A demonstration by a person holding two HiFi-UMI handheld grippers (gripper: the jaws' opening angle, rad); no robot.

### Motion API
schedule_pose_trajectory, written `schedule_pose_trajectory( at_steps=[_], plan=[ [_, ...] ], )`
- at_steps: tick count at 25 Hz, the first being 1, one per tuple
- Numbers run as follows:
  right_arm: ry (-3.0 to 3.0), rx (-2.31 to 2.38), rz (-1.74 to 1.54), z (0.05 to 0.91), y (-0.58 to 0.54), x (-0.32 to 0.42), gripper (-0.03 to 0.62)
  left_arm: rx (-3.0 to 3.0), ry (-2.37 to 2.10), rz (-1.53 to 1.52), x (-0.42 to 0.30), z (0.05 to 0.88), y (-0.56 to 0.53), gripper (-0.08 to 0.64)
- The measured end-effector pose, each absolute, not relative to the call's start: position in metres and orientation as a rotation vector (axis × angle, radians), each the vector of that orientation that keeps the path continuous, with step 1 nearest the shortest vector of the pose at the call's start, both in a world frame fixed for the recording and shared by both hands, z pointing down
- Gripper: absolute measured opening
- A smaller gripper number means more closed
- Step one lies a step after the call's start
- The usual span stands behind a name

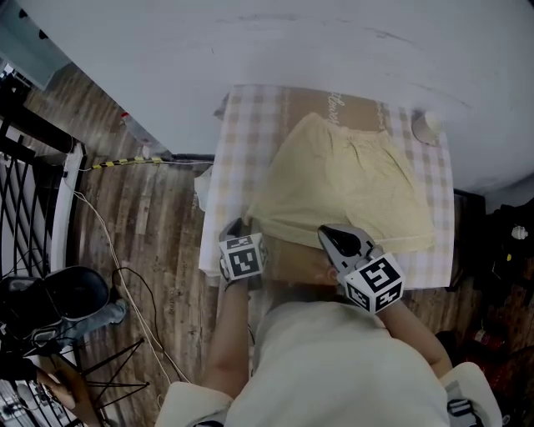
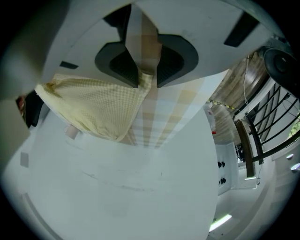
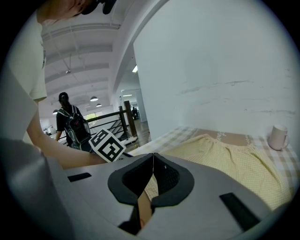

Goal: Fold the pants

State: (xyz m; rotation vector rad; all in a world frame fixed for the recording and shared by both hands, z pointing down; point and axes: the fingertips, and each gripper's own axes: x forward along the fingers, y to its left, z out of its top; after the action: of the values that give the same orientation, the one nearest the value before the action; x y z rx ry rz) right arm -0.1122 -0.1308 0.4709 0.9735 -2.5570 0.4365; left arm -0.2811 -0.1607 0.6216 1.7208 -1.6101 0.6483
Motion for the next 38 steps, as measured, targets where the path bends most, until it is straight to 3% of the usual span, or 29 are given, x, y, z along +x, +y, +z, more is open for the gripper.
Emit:
schedule_pose_trajectory(
  at_steps=[7,12,38],
  plan=[
    [-2.56,0.954,0.435,0.474,-0.13,-0.119,0.0,1.723,-1.613,0.669,-0.277,0.623,-0.16,0.099],
    [-2.559,0.982,0.432,0.469,-0.133,-0.118,0.0,1.745,-1.609,0.676,-0.269,0.621,-0.161,0.035],
    [-2.621,1.034,0.416,0.445,-0.133,-0.047,0.0,1.865,-1.666,0.496,-0.194,0.561,-0.162,0.025]
  ],
)
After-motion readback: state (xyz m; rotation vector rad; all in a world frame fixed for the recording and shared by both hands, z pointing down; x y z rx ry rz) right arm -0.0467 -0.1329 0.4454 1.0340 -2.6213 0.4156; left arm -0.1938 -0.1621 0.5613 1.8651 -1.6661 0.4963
